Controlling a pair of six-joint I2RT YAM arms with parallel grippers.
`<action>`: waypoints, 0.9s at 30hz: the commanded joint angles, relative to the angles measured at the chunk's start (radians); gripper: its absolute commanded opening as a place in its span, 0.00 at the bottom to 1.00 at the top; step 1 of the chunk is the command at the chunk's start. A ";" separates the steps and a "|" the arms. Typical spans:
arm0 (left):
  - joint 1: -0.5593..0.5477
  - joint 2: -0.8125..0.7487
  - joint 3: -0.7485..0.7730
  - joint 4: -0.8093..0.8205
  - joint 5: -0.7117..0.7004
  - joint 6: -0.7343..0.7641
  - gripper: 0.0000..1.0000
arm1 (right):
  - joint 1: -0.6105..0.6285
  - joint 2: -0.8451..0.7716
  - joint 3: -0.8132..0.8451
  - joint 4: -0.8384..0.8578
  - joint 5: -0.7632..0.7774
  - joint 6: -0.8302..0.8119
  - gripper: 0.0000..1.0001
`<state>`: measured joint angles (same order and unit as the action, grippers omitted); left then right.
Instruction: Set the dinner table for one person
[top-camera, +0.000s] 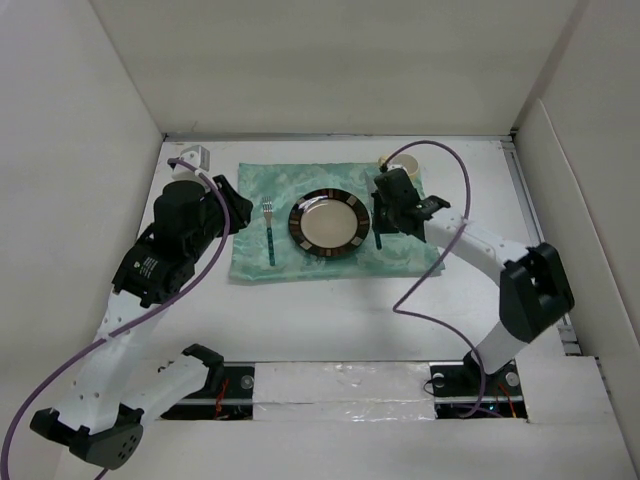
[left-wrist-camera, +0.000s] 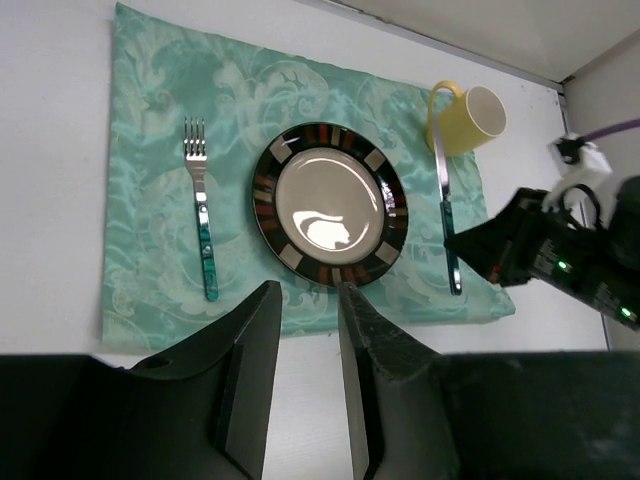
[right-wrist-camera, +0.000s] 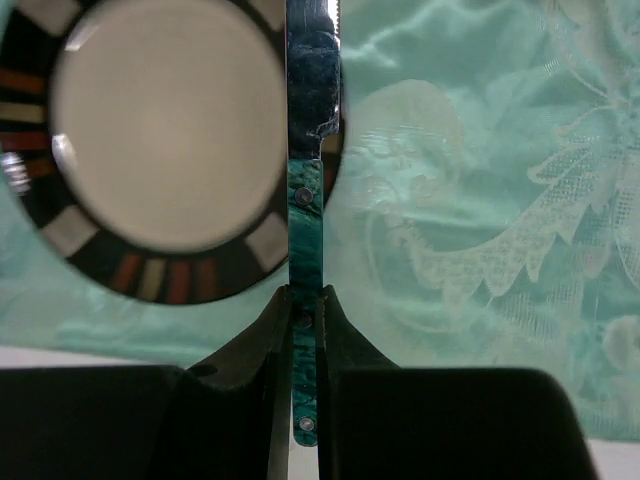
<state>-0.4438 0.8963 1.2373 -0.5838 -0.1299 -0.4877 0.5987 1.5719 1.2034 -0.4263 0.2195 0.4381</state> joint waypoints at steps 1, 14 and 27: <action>-0.004 -0.022 0.001 0.033 -0.002 0.006 0.26 | -0.074 0.089 0.074 0.046 -0.068 -0.087 0.00; -0.004 -0.053 -0.045 0.016 -0.025 0.000 0.27 | -0.201 0.411 0.268 -0.028 -0.094 -0.134 0.00; -0.004 -0.039 -0.062 0.035 -0.024 0.009 0.27 | -0.191 0.278 0.064 0.023 -0.035 -0.029 0.00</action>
<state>-0.4438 0.8562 1.1851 -0.5877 -0.1520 -0.4873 0.4004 1.9095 1.2968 -0.4370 0.1635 0.3721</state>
